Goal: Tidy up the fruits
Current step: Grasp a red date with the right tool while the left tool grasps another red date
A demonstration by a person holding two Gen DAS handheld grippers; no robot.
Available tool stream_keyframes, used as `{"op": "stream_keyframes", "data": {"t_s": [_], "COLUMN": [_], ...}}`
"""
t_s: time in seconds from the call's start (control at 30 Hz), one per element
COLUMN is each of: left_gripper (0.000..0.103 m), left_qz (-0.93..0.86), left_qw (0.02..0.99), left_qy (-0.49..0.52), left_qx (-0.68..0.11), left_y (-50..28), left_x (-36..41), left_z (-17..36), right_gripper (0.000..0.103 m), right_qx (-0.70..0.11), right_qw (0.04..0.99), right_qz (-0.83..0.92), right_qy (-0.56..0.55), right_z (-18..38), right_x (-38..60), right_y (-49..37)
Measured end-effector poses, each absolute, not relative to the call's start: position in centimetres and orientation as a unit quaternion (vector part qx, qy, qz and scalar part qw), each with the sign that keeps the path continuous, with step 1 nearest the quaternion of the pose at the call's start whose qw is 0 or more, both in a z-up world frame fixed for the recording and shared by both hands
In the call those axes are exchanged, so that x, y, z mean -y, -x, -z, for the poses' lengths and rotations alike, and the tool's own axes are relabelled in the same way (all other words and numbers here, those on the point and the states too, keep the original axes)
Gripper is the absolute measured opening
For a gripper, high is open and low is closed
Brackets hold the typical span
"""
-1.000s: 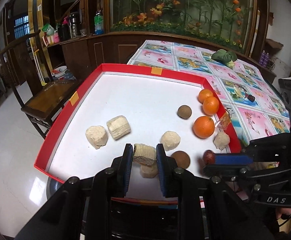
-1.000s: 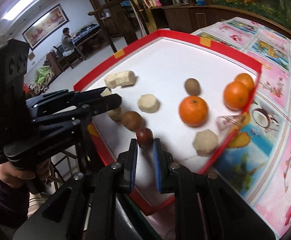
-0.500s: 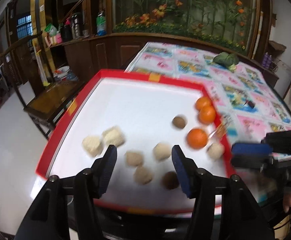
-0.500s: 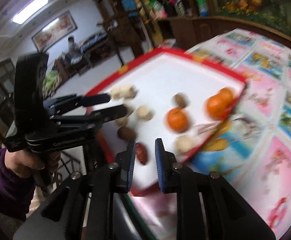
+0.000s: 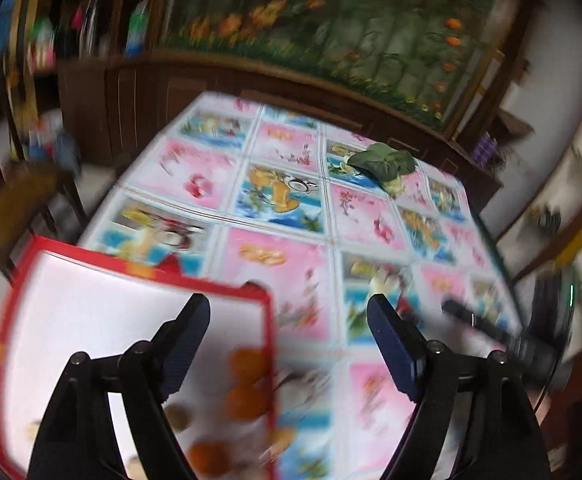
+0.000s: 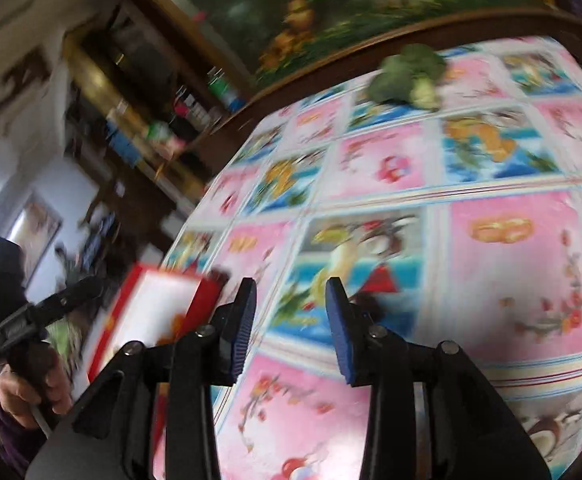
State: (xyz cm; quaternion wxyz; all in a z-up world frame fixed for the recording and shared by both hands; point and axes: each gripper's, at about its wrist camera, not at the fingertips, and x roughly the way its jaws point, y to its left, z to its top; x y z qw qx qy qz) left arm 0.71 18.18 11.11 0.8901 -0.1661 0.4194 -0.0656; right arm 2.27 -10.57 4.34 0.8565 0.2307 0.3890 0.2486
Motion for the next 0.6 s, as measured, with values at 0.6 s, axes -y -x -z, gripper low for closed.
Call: {"op": "stream_keyframes", "data": {"t_s": [0.6], "left_gripper": [0.080], "left_qz": [0.013], "left_qw": [0.759], "left_qy": [0.257], "left_qx": [-0.598], "left_y": [-12.2], "left_x": [-17.3], "left_z": [-2.4], "right_gripper": [0.039], "right_qx": [-0.367], "right_qw": [0.851], "right_qz": [-0.232], "right_qy": [-0.296], "right_z": [-4.8], "right_x": [14.0], "right_y": [-2.5]}}
